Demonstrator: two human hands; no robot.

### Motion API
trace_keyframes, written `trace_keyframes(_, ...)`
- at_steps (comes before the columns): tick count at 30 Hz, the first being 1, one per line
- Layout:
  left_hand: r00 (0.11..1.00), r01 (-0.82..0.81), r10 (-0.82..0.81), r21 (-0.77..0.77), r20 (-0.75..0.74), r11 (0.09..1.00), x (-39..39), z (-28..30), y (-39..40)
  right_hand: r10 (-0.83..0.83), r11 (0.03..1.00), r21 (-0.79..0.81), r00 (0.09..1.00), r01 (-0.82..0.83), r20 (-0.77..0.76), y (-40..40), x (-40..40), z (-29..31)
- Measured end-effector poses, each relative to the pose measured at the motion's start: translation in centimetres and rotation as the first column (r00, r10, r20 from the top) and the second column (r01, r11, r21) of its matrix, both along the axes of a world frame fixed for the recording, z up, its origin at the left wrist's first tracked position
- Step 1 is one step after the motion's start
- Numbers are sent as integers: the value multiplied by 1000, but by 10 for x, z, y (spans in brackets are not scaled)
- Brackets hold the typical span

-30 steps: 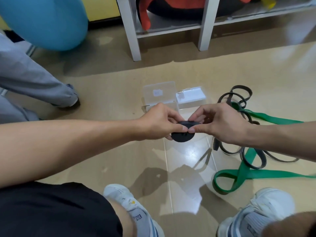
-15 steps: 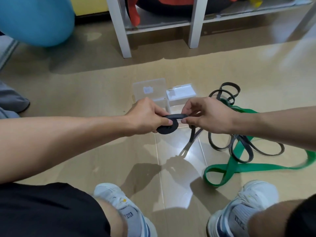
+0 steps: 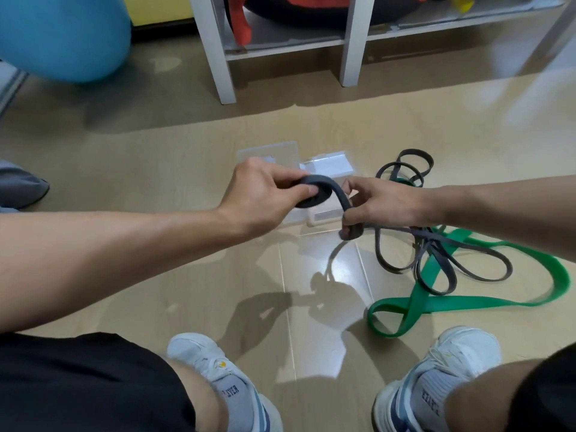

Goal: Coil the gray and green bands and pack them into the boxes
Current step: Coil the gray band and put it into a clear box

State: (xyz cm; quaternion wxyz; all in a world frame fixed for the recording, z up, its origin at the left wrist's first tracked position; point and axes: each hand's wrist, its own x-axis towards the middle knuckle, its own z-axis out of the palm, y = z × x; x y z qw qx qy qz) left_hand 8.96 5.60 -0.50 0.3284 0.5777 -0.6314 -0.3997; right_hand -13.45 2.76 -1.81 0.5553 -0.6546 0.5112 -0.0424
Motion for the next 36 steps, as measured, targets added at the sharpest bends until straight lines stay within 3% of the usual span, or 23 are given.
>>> trace_keyframes(2,993,-71,64,-70,-99,995,-1,8,-4,36,999,7,999,-35,-37,-5,-10,-4)
trace_keyframes(5,970,-167,147,-91,-194,982,1,16,-14,168,986,38,955,-164,-245,-10,-27,-20)
trace_keyframes(10,958,-256,250,-24,-142,966,13,2,-21,189,973,29,720,-229,-667,-20,-66,-48)
trace_keyframes(12,957,-270,269,6,-105,963,20,-6,-22,135,976,-28,696,-217,-705,-25,-78,-51)
trace_keyframes(17,947,-321,319,85,34,943,38,-24,-27,-33,927,-309,772,-215,-635,-38,-84,-35)
trace_keyframes(18,944,-330,327,103,46,938,41,-27,-26,-54,892,-367,746,-263,-664,-39,-84,-32)
trace_keyframes(20,946,-323,317,126,65,938,42,-29,-24,-86,731,-454,591,-510,-802,-41,-84,-28)
trace_keyframes(21,951,-310,303,136,69,941,41,-29,-23,-39,671,-379,480,-638,-877,-43,-84,-27)
trace_keyframes(22,956,-290,282,144,75,946,40,-28,-23,82,675,-206,350,-708,-933,-44,-82,-23)
trace_keyframes(23,964,-261,250,147,87,954,39,-26,-22,274,726,31,248,-687,-929,-44,-79,-17)
trace_keyframes(24,973,-222,208,143,103,965,36,-25,-20,472,766,280,210,-579,-856,-43,-76,-12)
trace_keyframes(25,979,-183,167,138,118,973,33,-24,-18,585,760,427,230,-490,-778,-44,-74,-11)
trace_keyframes(26,983,-153,136,133,126,979,31,-23,-17,600,766,450,262,-458,-756,-42,-73,-11)
trace_keyframes(28,986,-118,101,135,131,984,27,-23,-14,485,812,295,300,-504,-822,-37,-73,-15)
trace_keyframes(32,989,-88,68,158,128,984,24,-20,-12,350,840,158,295,-520,-889,-35,-78,-31)
trace_keyframes(33,990,-81,62,159,124,984,23,-18,-12,314,844,75,376,-531,-871,-33,-74,-32)
trace_keyframes(34,991,-76,57,163,118,984,21,-17,-12,276,871,-19,523,-491,-806,-31,-68,-31)
trace_keyframes(36,994,-65,47,175,103,982,18,-15,-11,158,934,-184,814,-307,-558,-21,-51,-27)
